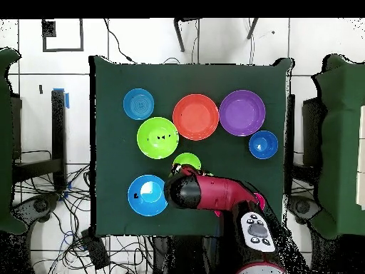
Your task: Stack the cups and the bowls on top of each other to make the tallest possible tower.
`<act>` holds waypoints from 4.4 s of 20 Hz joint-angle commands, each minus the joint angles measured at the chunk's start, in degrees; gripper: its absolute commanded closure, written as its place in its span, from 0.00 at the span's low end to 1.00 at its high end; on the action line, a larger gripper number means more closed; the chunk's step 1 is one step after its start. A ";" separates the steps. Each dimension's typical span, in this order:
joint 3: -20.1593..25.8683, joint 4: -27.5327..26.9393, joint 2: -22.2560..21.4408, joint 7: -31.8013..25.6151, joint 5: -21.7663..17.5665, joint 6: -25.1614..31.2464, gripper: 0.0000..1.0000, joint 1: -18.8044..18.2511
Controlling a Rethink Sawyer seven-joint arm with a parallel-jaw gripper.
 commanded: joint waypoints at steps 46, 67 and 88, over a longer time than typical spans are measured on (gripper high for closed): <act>0.76 -1.15 3.87 2.66 -7.99 -1.72 1.00 2.62; 5.09 -10.39 -6.95 2.59 1.83 26.49 1.00 5.00; 0.30 -35.10 4.58 10.71 9.98 38.06 1.00 14.98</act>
